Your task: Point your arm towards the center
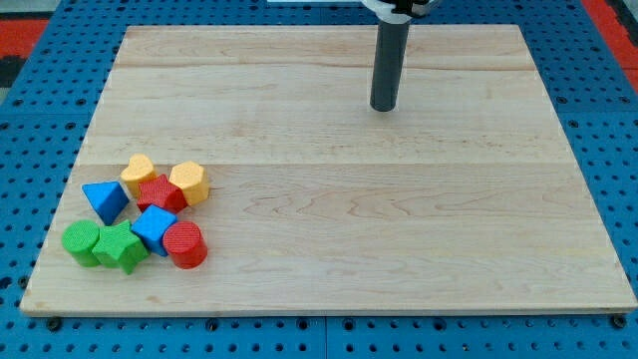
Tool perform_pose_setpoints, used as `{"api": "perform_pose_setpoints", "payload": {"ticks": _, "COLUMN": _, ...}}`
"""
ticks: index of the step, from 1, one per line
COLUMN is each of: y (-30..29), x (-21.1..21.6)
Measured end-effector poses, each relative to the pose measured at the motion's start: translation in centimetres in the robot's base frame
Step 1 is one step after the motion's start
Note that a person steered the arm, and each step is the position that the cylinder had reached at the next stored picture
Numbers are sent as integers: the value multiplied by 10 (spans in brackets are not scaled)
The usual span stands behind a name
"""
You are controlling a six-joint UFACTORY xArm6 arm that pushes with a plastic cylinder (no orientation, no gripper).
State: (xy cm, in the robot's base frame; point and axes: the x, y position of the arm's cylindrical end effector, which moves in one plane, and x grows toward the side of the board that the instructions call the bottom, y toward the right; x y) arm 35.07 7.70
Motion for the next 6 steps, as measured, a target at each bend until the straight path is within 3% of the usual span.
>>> {"api": "perform_pose_setpoints", "payload": {"ticks": 1, "y": 8, "x": 2}}
{"api": "perform_pose_setpoints", "payload": {"ticks": 3, "y": -4, "x": 106}}
{"api": "perform_pose_setpoints", "payload": {"ticks": 4, "y": -44, "x": 141}}
{"api": "perform_pose_setpoints", "payload": {"ticks": 6, "y": -44, "x": 139}}
